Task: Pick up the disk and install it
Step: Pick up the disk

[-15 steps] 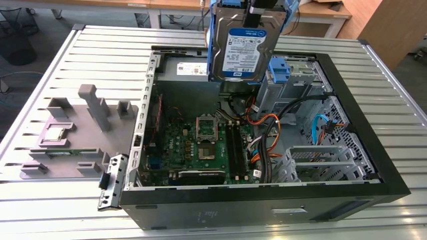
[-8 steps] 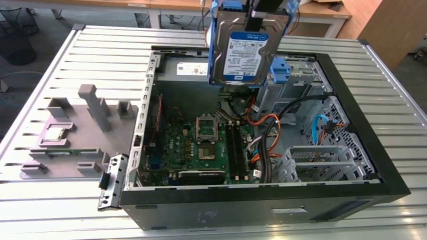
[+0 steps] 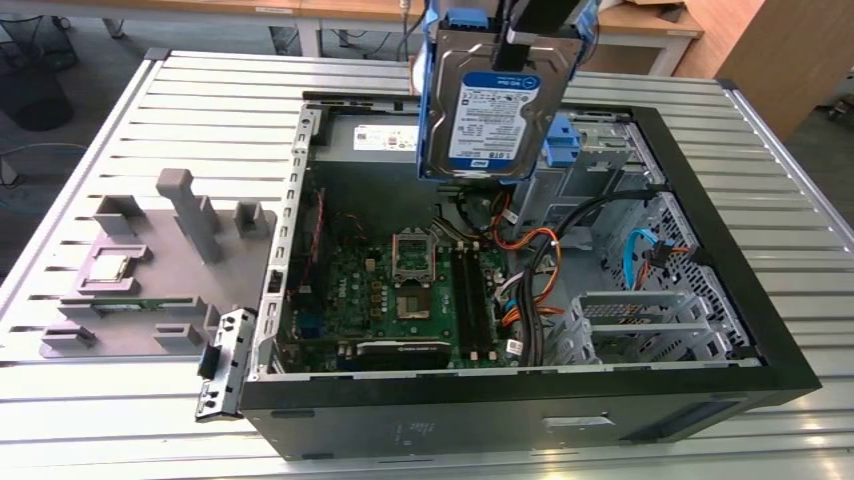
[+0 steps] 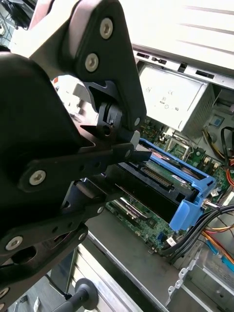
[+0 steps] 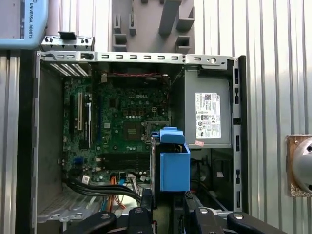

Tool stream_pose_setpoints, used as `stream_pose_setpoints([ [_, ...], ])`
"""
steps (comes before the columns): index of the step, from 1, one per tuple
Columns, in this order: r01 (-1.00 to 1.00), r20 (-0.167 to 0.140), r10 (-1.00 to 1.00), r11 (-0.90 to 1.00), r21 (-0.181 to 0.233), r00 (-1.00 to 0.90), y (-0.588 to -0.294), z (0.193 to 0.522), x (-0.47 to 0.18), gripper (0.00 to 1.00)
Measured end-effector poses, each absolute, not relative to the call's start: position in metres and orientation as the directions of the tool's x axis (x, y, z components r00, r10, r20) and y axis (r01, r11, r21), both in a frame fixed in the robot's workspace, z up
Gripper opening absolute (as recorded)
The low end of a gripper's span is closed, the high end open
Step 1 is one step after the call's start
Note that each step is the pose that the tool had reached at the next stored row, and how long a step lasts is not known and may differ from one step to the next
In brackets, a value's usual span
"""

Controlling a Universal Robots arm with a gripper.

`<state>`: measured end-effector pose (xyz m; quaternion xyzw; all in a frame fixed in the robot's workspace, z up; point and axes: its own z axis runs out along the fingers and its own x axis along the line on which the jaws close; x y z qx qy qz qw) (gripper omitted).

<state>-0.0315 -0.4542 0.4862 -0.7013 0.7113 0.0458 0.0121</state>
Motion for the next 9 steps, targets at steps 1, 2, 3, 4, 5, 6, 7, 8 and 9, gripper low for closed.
stream_pose_setpoints([
  [1, -0.999, -0.081, -0.997, 0.012, 0.048, -0.016, -0.455, 0.486, -0.031, 0.35],
  [2, -0.999, -0.081, -0.997, 0.012, 0.048, -0.016, -0.457, 0.486, -0.031, 0.35],
  [3, -0.999, -0.082, -0.997, 0.012, 0.048, -0.016, -0.458, 0.486, -0.031, 0.35],
  [4, -0.999, -0.081, -0.997, 0.012, 0.048, -0.016, -0.459, 0.486, -0.031, 0.35],
  [5, -0.999, -0.082, -0.997, 0.012, 0.048, -0.016, -0.46, 0.486, -0.031, 0.35],
  [6, -0.999, -0.082, -0.997, 0.012, 0.048, -0.016, -0.462, 0.486, -0.031, 0.35],
  [7, -0.999, -0.081, -0.997, 0.012, 0.048, -0.016, -0.463, 0.486, -0.031, 0.35],
  [8, -0.999, -0.082, -0.997, 0.012, 0.048, -0.016, -0.464, 0.486, -0.03, 0.35],
  [9, -0.999, -0.082, -0.997, 0.012, 0.048, -0.016, -0.466, 0.486, -0.03, 0.35],
])
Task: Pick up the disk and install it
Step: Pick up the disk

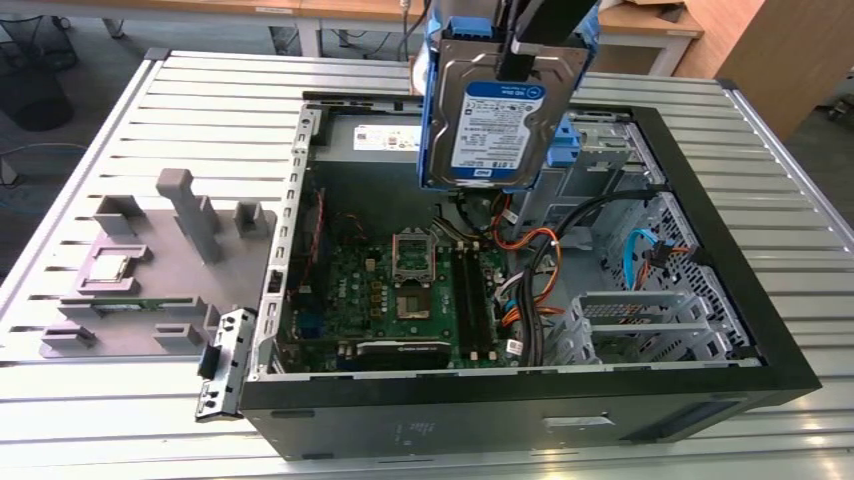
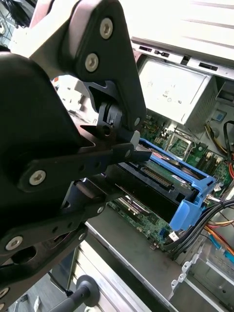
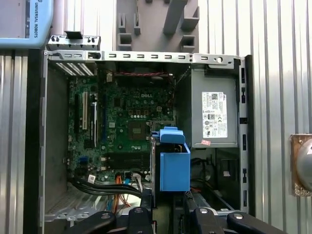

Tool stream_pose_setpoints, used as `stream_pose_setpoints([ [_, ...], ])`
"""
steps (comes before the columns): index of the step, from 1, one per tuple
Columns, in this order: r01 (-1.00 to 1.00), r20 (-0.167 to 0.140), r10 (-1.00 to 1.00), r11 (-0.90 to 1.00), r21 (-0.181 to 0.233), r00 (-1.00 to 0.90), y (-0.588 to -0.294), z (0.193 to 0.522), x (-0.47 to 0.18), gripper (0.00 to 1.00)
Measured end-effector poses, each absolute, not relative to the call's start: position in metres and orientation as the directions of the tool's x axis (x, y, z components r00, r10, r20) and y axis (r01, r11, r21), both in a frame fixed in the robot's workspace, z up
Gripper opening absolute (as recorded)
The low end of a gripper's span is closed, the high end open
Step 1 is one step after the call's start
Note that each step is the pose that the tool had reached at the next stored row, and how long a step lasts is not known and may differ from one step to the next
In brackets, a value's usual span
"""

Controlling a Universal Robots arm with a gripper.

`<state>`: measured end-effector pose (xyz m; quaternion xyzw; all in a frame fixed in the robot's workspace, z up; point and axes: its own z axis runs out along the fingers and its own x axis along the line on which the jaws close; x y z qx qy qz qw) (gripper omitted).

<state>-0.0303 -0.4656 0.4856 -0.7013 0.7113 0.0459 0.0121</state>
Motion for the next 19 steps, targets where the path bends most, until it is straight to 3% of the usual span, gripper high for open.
stream_pose_setpoints([
  [19, -0.999, -0.081, -0.997, 0.012, 0.048, -0.016, -0.488, 0.485, -0.027, 0.35],
])
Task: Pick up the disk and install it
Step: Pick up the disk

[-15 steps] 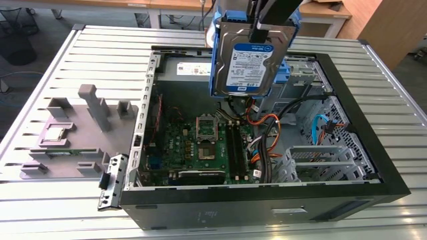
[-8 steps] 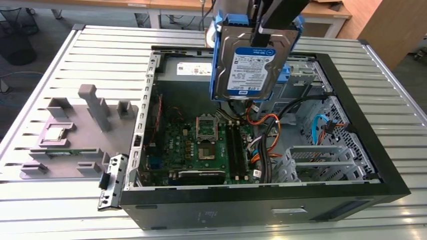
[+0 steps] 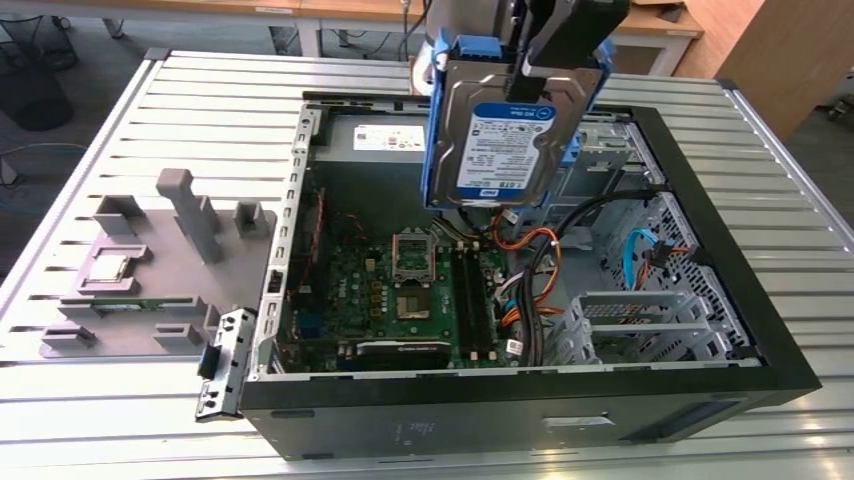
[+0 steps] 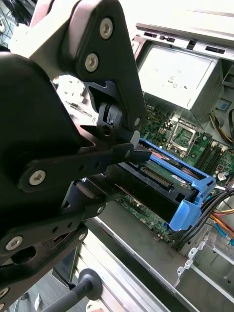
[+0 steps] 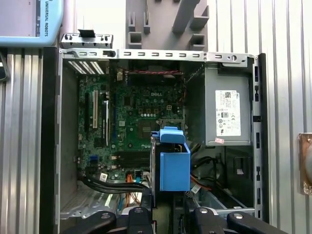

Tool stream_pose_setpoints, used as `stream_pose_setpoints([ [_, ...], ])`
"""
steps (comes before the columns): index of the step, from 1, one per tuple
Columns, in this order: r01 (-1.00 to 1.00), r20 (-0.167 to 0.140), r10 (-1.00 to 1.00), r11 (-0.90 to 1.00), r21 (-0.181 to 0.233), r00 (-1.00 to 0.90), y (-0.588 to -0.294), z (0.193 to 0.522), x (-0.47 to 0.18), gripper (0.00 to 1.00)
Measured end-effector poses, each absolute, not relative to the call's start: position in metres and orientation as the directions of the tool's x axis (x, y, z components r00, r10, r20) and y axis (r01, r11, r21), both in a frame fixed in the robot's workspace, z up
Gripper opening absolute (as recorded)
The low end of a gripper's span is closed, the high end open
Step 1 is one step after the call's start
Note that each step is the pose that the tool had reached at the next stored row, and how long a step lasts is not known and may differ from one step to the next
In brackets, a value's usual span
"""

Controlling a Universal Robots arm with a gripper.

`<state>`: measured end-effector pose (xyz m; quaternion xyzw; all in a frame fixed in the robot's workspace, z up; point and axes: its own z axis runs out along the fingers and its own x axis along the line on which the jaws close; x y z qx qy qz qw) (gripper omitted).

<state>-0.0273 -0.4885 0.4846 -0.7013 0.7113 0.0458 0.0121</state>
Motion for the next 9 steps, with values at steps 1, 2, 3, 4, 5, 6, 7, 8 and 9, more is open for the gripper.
stream_pose_setpoints([
  [1, -0.999, -0.082, -0.997, 0.012, 0.048, -0.016, -0.4895, 0.4845, -0.0271, 0.35],
  [2, -0.999, -0.082, -0.997, 0.012, 0.048, -0.016, -0.4905, 0.4844, -0.0269, 0.35],
  [3, -0.999, -0.082, -0.997, 0.012, 0.048, -0.016, -0.4915, 0.4843, -0.0266, 0.35],
  [4, -0.999, -0.081, -0.997, 0.012, 0.048, -0.016, -0.4925, 0.4843, -0.0264, 0.35],
  [5, -0.999, -0.081, -0.997, 0.012, 0.048, -0.016, -0.4934, 0.4842, -0.0261, 0.35],
  [6, -0.999, -0.082, -0.997, 0.012, 0.048, -0.016, -0.4944, 0.4841, -0.0258, 0.35],
  [7, -0.999, -0.082, -0.997, 0.012, 0.048, -0.016, -0.4952, 0.484, -0.0255, 0.35],
  [8, -0.999, -0.082, -0.997, 0.012, 0.048, -0.016, -0.4961, 0.4839, -0.0251, 0.35],
  [9, -0.999, -0.082, -0.997, 0.012, 0.048, -0.016, -0.4969, 0.4839, -0.0247, 0.35],
])
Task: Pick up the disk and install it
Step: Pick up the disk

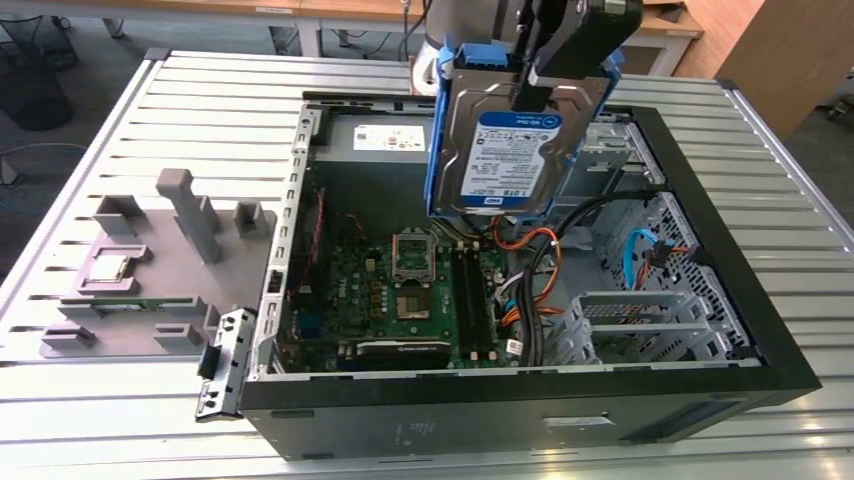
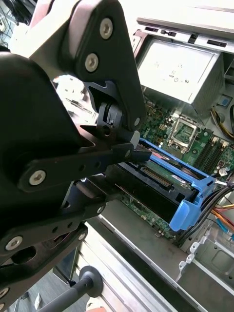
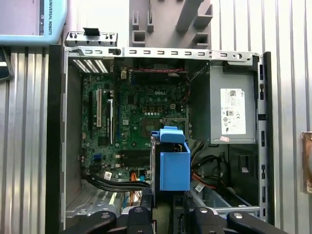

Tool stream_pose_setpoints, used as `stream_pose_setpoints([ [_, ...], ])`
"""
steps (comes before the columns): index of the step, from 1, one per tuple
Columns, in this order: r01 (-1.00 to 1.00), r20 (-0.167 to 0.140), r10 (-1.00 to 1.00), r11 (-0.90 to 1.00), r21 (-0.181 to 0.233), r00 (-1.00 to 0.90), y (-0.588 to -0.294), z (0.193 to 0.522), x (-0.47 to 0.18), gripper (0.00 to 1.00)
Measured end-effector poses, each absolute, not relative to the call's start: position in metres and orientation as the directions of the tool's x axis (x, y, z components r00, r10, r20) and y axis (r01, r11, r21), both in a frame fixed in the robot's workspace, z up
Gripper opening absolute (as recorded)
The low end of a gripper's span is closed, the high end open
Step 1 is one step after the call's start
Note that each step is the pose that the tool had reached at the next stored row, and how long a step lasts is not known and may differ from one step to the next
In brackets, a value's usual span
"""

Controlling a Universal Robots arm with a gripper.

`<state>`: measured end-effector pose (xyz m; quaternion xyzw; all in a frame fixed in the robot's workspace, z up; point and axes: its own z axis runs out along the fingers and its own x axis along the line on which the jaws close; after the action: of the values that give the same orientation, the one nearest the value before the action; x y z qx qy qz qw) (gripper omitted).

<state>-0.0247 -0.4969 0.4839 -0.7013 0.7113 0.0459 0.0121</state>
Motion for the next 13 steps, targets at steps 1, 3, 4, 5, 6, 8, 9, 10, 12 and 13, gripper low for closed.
stream_pose_setpoints([
  [1, -0.999, -0.081, -0.997, 0.012, 0.048, -0.016, -0.498, 0.484, -0.024, 0.35],
  [3, -0.999, -0.082, -0.997, 0.012, 0.048, -0.016, -0.499, 0.484, -0.023, 0.35],
  [4, -0.999, -0.082, -0.997, 0.012, 0.048, -0.016, -0.5, 0.484, -0.023, 0.35],
  [5, -0.999, -0.081, -0.997, 0.012, 0.048, -0.016, -0.5, 0.483, -0.022, 0.35],
  [6, -0.999, -0.081, -0.997, 0.012, 0.048, -0.016, -0.501, 0.483, -0.021, 0.35],
  [8, -0.999, -0.081, -0.997, 0.012, 0.048, -0.016, -0.502, 0.483, -0.019, 0.35],
  [9, -0.999, -0.081, -0.997, 0.012, 0.048, -0.016, -0.502, 0.483, -0.018, 0.35],
  [10, -0.999, -0.081, -0.997, 0.012, 0.048, -0.016, -0.503, 0.483, -0.017, 0.35],
  [12, -0.999, -0.082, -0.997, 0.012, 0.048, -0.016, -0.504, 0.483, -0.015, 0.35],
  [13, -0.999, -0.082, -0.997, 0.012, 0.048, -0.016, -0.504, 0.483, -0.013, 0.35],
])
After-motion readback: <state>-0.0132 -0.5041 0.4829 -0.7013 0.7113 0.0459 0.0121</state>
